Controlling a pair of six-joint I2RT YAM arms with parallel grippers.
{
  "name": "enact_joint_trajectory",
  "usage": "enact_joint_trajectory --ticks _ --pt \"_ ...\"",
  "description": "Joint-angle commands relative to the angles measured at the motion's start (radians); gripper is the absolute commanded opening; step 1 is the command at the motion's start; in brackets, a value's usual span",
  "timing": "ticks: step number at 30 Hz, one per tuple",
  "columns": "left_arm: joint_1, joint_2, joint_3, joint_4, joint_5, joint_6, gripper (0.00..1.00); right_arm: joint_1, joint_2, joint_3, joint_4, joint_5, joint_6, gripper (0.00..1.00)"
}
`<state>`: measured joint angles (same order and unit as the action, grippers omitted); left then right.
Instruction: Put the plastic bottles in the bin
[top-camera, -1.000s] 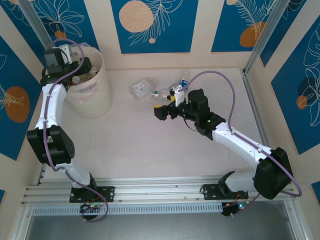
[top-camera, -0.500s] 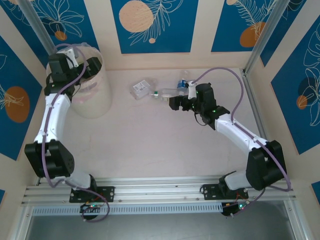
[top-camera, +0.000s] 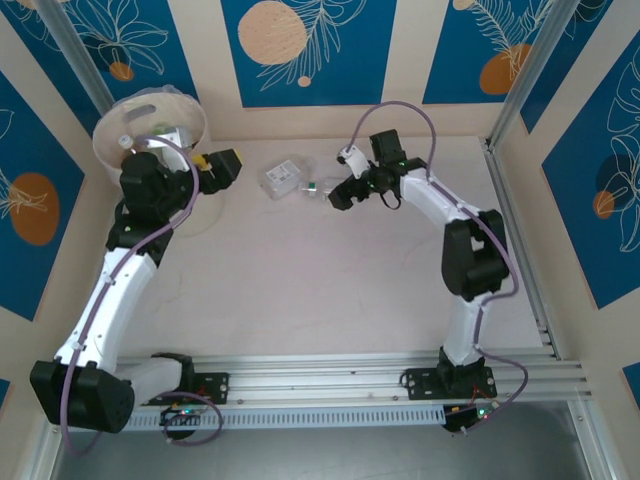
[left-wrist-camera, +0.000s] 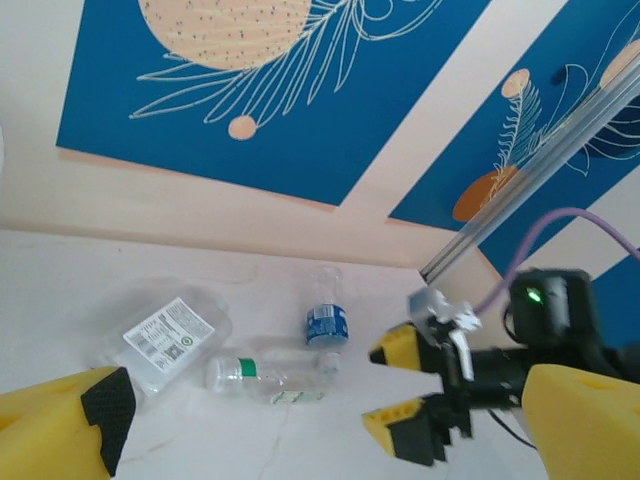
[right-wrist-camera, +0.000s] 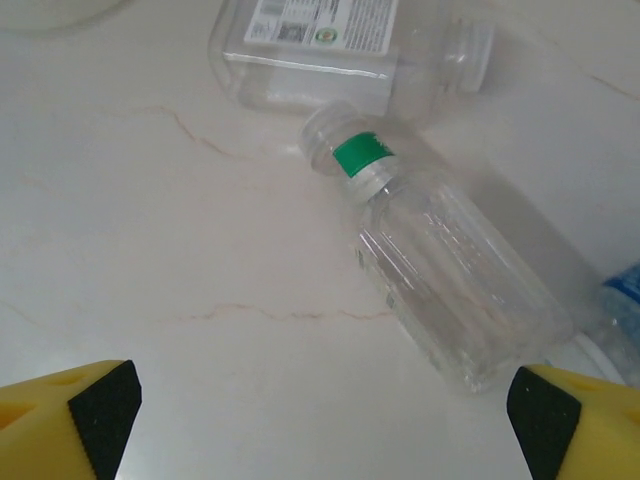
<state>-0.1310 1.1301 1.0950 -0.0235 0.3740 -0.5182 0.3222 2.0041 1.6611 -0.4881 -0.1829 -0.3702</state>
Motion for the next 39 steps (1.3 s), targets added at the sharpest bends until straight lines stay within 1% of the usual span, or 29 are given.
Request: enact_joint_trajectory --ticks 1,3,6,9,12,14,18,22,23,24,25,30,33,36,39 --pt "-0.004 -0.050 -0.060 0.035 -0.007 -0.002 1.00 -0.003 0.123 0.192 -0.209 -0.007 -0.192 0.96" --pt "-0.004 -0.075 -0.085 0.012 -0.054 0.017 1.00 -0.002 0.201 0.286 -0.264 0.029 -0.212 0.95" --pt "-0.004 -0.096 -0.102 -0.020 -0.103 0.042 1.00 0.001 0.296 0.407 -0.338 0.048 -0.278 0.95" --pt "-0.004 -0.098 -0.103 -0.033 -0.111 0.055 1.00 -0.001 0.370 0.477 -0.354 0.109 -0.312 0.95" --pt "-0.003 -0.086 -0.103 -0.030 -0.113 0.055 1.00 0.003 0.438 0.554 -0.389 0.200 -0.347 0.95" --pt "-0.004 -0.076 -0.103 -0.027 -0.111 0.054 1.00 0.002 0.476 0.608 -0.425 0.216 -0.360 0.95" --pt "-0.003 -0.057 -0.101 -0.029 -0.109 0.053 1.00 0.008 0.527 0.656 -0.466 0.225 -0.403 0.92" --pt "-0.004 -0.046 -0.098 -0.027 -0.104 0.053 1.00 0.013 0.536 0.657 -0.461 0.196 -0.403 0.84" --pt "-0.003 -0.044 -0.096 -0.028 -0.101 0.054 1.00 0.013 0.530 0.654 -0.456 0.186 -0.390 0.74" --pt "-0.003 -0.042 -0.097 -0.029 -0.099 0.053 1.00 0.014 0.523 0.647 -0.443 0.180 -0.380 0.67" --pt "-0.004 -0.041 -0.096 -0.030 -0.097 0.054 1.00 0.015 0.507 0.623 -0.424 0.174 -0.374 0.63" --pt "-0.004 -0.033 -0.093 -0.025 -0.080 0.044 1.00 0.042 0.374 0.407 -0.244 0.167 -0.380 0.53" --pt "-0.003 -0.029 -0.093 -0.020 -0.066 0.034 1.00 0.053 0.274 0.291 -0.176 0.137 -0.337 0.47" --pt "-0.004 -0.022 -0.099 0.011 -0.026 0.013 1.00 0.070 0.148 0.138 -0.087 0.130 -0.248 0.42" --pt "-0.004 0.000 -0.107 0.060 0.033 -0.019 1.00 0.085 0.030 0.016 -0.032 0.144 -0.086 0.33"
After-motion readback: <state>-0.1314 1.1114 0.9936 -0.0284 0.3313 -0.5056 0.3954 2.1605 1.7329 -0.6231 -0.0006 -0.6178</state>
